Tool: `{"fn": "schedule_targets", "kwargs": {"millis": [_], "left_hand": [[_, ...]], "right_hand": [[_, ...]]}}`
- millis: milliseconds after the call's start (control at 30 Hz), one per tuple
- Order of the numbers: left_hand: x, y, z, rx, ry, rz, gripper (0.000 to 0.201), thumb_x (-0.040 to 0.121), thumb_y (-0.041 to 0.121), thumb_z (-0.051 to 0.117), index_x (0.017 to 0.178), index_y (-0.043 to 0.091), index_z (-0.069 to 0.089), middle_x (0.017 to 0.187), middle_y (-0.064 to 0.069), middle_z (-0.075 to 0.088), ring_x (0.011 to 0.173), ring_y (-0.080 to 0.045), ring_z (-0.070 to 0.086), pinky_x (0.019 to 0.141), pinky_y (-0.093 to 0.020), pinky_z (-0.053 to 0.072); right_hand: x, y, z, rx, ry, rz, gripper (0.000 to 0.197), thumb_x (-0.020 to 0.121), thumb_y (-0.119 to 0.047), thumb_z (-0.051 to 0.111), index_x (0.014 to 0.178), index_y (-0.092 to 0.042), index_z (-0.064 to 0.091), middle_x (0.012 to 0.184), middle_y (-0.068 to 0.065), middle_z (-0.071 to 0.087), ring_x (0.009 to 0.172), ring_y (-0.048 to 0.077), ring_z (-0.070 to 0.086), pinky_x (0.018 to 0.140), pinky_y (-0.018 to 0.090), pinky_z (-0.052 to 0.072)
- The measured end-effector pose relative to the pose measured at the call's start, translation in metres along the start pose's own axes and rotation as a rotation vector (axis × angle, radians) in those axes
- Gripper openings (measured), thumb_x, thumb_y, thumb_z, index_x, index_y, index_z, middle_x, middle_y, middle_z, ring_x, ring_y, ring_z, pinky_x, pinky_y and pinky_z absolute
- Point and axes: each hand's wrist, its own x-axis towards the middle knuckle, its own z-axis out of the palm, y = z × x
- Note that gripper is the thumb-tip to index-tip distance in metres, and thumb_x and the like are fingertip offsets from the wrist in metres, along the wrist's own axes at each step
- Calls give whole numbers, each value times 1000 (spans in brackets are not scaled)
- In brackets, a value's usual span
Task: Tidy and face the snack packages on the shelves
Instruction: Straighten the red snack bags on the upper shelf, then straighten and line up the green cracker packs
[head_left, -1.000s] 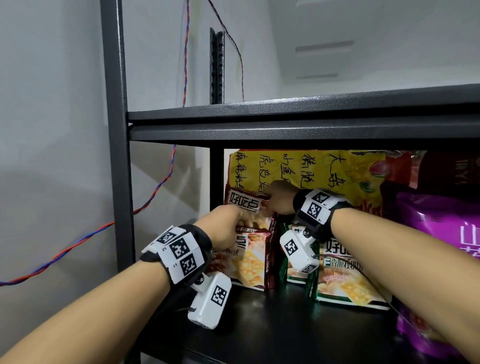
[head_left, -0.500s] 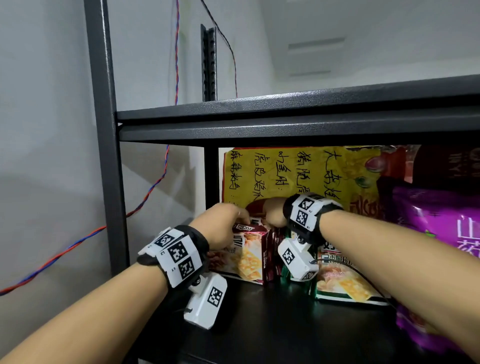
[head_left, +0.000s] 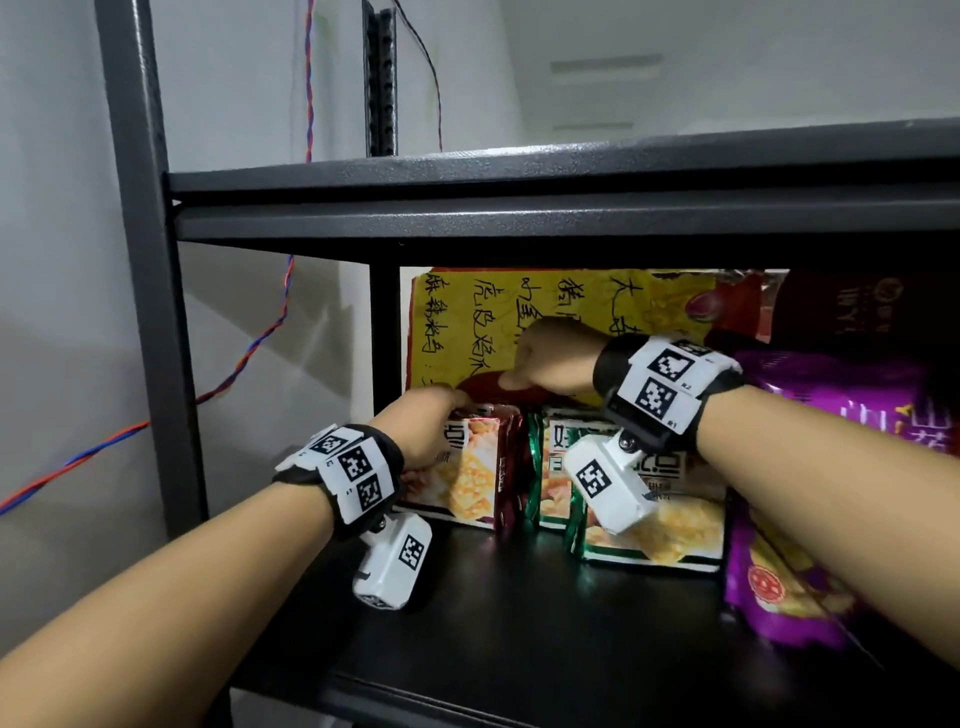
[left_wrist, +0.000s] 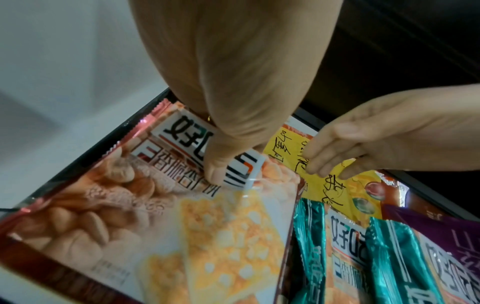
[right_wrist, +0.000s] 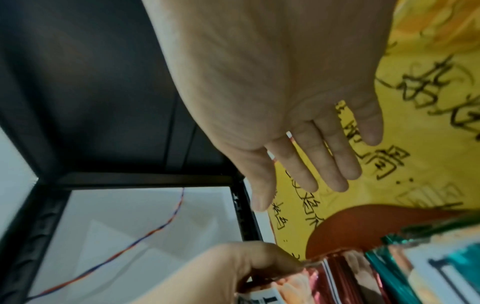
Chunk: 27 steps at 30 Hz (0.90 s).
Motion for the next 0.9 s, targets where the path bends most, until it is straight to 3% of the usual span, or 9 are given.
{"fn": "schedule_targets", "kwargs": {"millis": [67,200,333,433,500,600,733,800,900], "left_hand": [[0,4,3,31,14,-23,63,86,0,65,145,16,50,144,-11,54,131,-30,52,109,-35,43],[-4,19,6,82,70,-61,73,86,-2,61,152,20,38,145,-15,47,136,-35,43,115,-50,36],[-16,47,4,-284,330,23,58,85,-11,51,137,14,56,134,-10,59,125,-27,53,104,-34,44],[-30,70,8,-543,374,33,40,92,-6,55,127,11,61,127,-4,64,119,-18,58,104,-30,45],[-39,81,14,-619,315,17,36,92,4,65,127,12,60,123,-1,63,117,-16,57,101,-29,44],[-49,87,22,-616,212,-17,52,86,17,78,132,15,53,123,6,57,115,-10,52,93,-23,35],[-64,92,30,-669,133,-17,78,73,33,89,137,17,47,123,9,56,110,-6,52,91,-22,38],[-70,94,31,-714,140,0,66,68,37,91,121,25,52,112,16,63,101,-5,60,82,-22,47],[-78,90,34,-957,225,-45,43,75,16,87,111,12,63,103,-5,75,98,-25,71,88,-40,56]], "right_hand": [[-19,3,-8,-46,-40,13,47,90,-41,69,62,-12,45,60,1,44,52,16,39,51,28,29],[-52,11,-13,-285,-171,39,49,86,-44,72,63,-9,47,62,1,47,54,15,42,49,26,32],[-72,19,0,-459,-221,66,50,85,-34,76,57,-10,43,59,1,45,52,14,42,46,26,31],[-80,25,14,-485,-179,64,40,89,-15,68,57,-9,44,59,3,43,55,21,46,45,25,33],[-84,28,18,-464,-126,85,32,85,-7,65,60,-9,46,61,3,47,63,26,53,51,27,40],[-88,29,18,-409,-102,122,22,81,-9,72,68,-8,54,67,3,54,68,26,57,60,31,47],[-96,22,13,-305,-26,54,17,81,-15,75,78,-11,58,85,7,59,87,30,60,71,34,43],[-102,14,9,-192,39,-11,17,79,-19,79,89,-13,66,99,5,63,100,30,58,86,40,43],[-116,5,4,112,143,-94,40,80,-28,80,117,-21,68,125,-3,64,120,19,55,108,44,38]]}}
